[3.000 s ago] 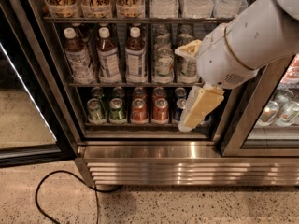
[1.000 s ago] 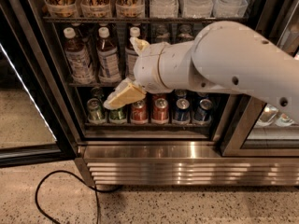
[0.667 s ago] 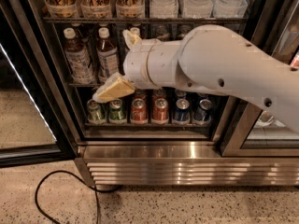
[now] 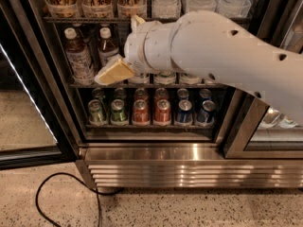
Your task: Pick orange can from top shelf of fridge
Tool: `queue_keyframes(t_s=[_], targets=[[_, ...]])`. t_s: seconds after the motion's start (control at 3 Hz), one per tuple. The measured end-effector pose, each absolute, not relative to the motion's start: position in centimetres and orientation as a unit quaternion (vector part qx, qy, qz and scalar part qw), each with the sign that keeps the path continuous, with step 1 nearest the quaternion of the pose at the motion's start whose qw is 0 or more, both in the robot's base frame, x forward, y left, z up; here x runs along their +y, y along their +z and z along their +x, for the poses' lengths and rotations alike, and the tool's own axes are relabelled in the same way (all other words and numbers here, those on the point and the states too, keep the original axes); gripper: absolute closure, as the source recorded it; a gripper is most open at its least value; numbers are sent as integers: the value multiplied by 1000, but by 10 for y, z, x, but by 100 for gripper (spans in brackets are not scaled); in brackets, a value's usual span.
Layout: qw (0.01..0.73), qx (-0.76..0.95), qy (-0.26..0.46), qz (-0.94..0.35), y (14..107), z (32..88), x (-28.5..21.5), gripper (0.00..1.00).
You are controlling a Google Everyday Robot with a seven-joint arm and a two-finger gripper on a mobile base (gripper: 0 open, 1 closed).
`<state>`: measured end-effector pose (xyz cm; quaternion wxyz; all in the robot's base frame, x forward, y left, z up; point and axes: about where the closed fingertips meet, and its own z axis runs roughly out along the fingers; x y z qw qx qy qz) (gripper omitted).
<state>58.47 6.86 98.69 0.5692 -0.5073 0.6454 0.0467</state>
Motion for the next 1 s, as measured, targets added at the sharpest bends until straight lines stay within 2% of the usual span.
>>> queue_keyframes(t_s=[0.67,1.0], targets=[[576,639,52,-507,988,583,76,0],[604,614,69,-504,1000,581,115,0]])
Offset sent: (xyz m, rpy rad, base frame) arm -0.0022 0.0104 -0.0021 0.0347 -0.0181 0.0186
